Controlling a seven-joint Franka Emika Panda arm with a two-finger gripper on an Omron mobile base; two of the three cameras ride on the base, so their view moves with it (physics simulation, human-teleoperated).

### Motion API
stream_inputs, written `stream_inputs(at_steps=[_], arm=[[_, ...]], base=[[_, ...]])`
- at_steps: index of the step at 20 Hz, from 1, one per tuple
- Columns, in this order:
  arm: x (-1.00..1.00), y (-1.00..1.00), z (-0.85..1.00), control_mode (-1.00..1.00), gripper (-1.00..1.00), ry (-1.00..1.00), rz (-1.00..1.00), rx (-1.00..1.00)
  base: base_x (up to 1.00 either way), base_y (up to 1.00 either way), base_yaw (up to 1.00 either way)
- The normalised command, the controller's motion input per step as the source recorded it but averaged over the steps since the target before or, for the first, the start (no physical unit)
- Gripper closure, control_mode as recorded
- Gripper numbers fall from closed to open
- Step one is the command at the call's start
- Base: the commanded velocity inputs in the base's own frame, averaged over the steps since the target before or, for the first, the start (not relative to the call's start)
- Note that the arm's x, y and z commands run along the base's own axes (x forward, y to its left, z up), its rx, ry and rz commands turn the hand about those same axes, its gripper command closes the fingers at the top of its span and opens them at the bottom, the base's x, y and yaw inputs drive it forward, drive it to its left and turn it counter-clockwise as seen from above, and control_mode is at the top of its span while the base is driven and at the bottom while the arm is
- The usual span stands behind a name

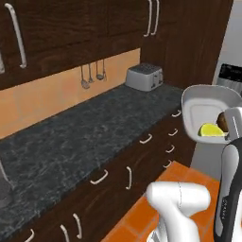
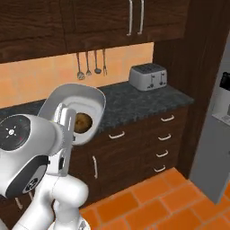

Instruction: Take the meat container that has the steak and place it on the second highest rack of the freezer. Then take the vegetable container that has the lemon wedge and mushroom and place it on the highest rack of the freezer.

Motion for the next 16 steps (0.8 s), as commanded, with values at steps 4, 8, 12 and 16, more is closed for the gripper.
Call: stream_inputs(at_steps=[4,8,12,16], arm=[[0.00,0.00,0.00,1.00,1.00,0.00,0.00,0.00],[0.00,0.00,0.00,1.00,1.00,0.00,0.00,0.00],[0.00,0.00,0.00,1.00,1.00,0.00,0.00,0.00],[0.00,0.00,0.00,1.00,1.00,0.00,0.00,0.00]], base=[[0.00,-0.33,-0.89],[0.00,-0.32,-0.88],[0.00,-0.52,-0.73],[0.72,-0.04,-0.28]])
